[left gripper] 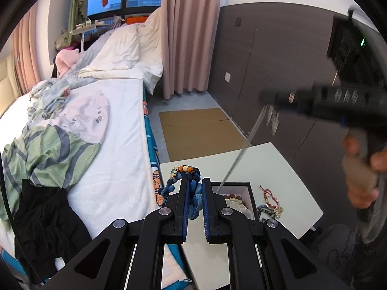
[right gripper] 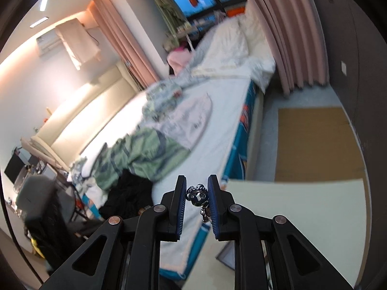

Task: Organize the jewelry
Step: 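Release the blue bracelet into the box with the left gripper while the right gripper drops the silver chain in, then reach the left gripper to the dark bead bracelet and grasp it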

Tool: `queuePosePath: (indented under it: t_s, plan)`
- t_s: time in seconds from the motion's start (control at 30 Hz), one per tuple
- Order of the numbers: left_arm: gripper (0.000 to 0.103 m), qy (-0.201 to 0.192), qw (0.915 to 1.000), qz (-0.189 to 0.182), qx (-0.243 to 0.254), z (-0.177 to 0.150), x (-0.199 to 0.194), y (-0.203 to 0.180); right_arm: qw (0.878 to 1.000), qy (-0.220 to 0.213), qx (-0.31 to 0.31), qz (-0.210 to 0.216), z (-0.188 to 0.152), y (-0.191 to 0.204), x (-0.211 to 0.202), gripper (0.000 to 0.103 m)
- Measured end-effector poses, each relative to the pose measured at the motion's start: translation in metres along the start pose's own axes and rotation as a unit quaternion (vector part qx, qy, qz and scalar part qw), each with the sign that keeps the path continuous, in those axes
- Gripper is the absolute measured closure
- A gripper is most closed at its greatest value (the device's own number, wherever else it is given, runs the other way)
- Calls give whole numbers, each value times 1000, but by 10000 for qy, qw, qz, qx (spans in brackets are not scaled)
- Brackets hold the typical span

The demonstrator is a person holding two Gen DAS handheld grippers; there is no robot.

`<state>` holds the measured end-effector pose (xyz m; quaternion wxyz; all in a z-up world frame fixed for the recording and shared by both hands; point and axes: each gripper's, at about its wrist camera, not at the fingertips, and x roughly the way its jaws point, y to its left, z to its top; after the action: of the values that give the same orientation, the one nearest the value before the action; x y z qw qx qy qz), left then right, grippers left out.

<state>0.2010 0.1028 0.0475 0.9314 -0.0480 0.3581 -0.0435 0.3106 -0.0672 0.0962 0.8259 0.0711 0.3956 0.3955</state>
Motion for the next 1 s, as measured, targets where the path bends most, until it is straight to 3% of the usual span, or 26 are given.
queuePosePath:
  t_s: [0.07,0.1,0.47,0.6,0.87,0.93,0.97,1.0]
  plan:
    - [93,25,10000,2,31,0,2,-2,9999,93,61,-107,-10,-11,7,44]
    - [93,43,10000,-2,62,1,3,-5,9998,85,142,-119,-16,-18,8,40]
    - [93,406,9980,-155,463,3,42,-47,9958,-153,859,-260,-68,-99,-17,38]
    - [93,573,9965,-222,559,0,63,-61,9931,-105,1135,-274,-84,-122,-25,27]
    - [88,1001,9943,-256,263,-2,105,-70,9886,-177,1448,-381,-95,-154,-50,27]
    - [69,1045,9937,-337,220,-2,109,-72,9869,-215,1542,-415,-99,-161,-58,27]
    - [49,1022,9941,-305,205,-2,107,-74,9865,-220,1565,-428,-99,-162,-59,27]
    - [39,978,9947,-251,199,-2,106,-76,9861,-215,1586,-454,-101,-165,-61,27]
